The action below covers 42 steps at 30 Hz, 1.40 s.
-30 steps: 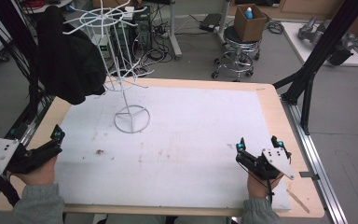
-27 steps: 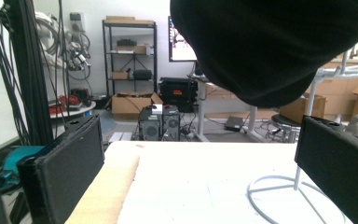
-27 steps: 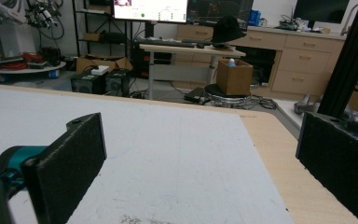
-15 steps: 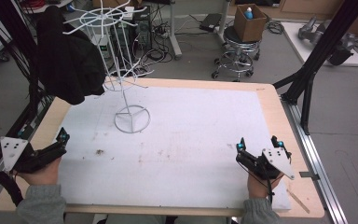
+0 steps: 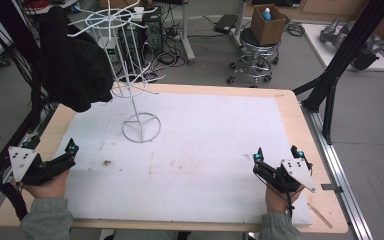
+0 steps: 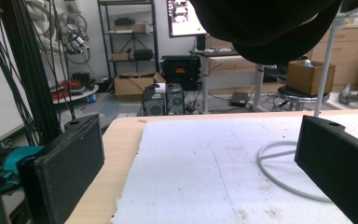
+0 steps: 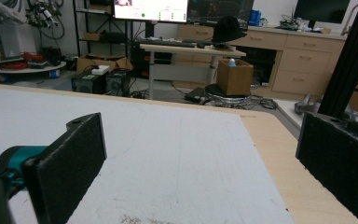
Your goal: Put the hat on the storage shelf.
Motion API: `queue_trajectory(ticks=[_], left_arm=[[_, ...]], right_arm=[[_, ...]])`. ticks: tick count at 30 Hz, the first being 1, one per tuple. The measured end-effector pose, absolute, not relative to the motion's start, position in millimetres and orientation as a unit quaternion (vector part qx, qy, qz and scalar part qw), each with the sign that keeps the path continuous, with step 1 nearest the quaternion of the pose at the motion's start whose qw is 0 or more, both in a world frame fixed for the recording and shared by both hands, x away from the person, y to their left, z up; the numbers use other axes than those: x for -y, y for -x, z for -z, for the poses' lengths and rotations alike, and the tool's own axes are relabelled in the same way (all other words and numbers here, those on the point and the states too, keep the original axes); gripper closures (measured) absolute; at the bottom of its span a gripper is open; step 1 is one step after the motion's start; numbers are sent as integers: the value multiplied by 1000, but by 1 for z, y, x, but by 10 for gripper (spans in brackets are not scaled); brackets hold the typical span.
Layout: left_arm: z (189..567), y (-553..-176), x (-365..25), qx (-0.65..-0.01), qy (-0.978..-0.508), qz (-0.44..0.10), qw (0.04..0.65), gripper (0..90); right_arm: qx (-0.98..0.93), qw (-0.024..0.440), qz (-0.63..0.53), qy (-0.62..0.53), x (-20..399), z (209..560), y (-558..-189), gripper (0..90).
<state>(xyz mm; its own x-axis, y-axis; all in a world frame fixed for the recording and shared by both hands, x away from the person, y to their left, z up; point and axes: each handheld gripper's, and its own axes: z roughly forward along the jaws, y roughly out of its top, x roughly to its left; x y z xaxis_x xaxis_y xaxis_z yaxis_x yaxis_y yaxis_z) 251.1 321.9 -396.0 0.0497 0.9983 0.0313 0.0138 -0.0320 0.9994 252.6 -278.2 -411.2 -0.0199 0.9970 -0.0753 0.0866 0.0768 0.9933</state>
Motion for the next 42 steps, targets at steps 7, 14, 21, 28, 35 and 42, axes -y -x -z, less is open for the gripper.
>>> queue_trajectory(ticks=[7,14,21,28,35,42], left_arm=[[399,-253,-322,-484,-530,-492,493,17],[400,-253,-321,-482,-531,-493,493,17],[400,-253,-320,-481,-532,-493,492,17],[401,-253,-320,-479,-535,-493,491,17],[400,-254,-320,-479,-534,-492,493,17],[400,-255,-316,-473,-537,-491,496,17]], right_arm=[[-545,490,-463,-498,278,411,-253,6],[-541,490,-464,-502,279,411,-253,5],[-541,490,-464,-502,279,411,-253,5],[-538,490,-466,-503,280,411,-253,5],[-540,488,-464,-504,279,411,-252,5],[-537,490,-462,-507,280,411,-251,5]])
